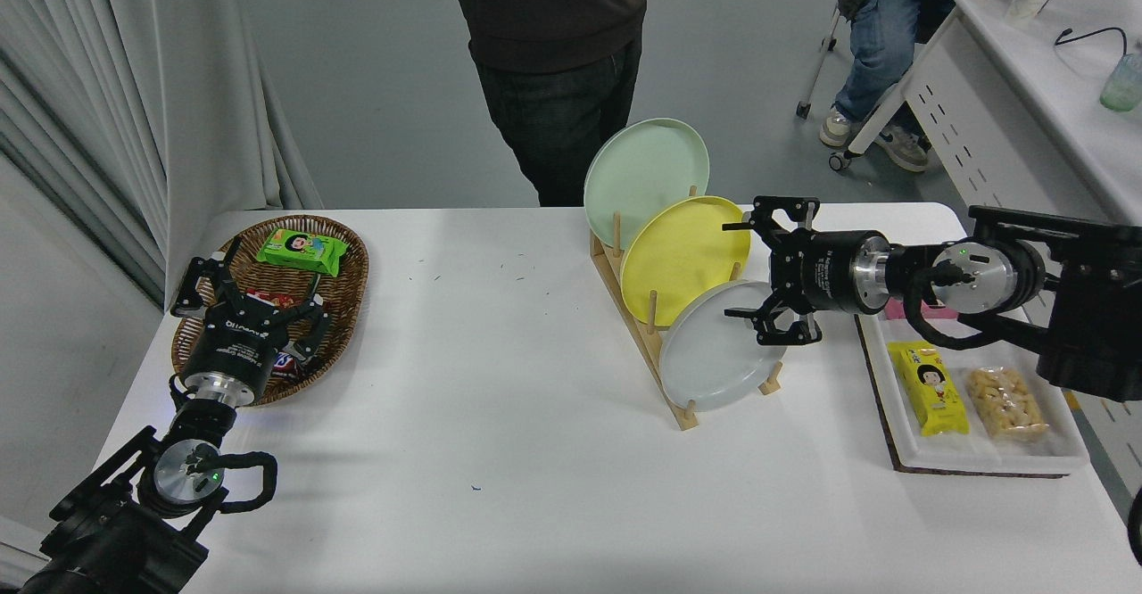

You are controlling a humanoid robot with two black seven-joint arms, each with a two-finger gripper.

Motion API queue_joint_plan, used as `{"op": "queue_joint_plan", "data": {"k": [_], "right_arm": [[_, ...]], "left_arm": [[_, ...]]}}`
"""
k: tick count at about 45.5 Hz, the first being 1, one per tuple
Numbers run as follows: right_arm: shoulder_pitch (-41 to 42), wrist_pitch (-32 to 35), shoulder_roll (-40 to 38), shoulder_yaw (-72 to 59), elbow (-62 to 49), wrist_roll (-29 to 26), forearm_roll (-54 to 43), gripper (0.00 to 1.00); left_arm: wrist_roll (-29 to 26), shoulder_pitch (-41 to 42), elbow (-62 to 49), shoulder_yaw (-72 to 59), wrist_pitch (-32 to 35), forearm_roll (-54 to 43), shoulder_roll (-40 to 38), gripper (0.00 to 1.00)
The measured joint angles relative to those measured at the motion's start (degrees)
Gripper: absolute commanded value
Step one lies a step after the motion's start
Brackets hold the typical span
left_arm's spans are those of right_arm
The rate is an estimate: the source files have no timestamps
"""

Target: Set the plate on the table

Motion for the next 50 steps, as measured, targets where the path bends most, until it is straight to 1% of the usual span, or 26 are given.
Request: {"op": "queue_joint_plan", "data": {"k": [15,22,24,26,50], "right_arm": [[-0.62,-0.14,1.26,-0.1,-1.8,0.0,0.04,0.98],[-0.72,-0.14,1.53,0.05,-2.14,0.04,-0.02,0.95],[-0.74,-0.09,1.59,0.08,-2.21,0.04,-0.04,0.96],[-0.76,-0.01,1.63,0.1,-2.24,0.04,-0.13,1.0],[-0.8,0.55,1.77,0.53,-2.89,0.05,-3.98,1.0]], "left_arm": [[0.0,0.0,0.0,0.0,-0.02,0.0,0.0,0.98],[-0.01,0.0,0.0,0.0,-0.02,0.0,0.0,0.98],[-0.01,0.0,0.0,0.0,-0.02,0.0,0.0,0.98],[-0.01,0.0,0.0,0.0,-0.02,0.0,0.0,0.98],[-0.01,0.02,0.0,0.02,-0.02,0.0,0.0,0.98]]}}
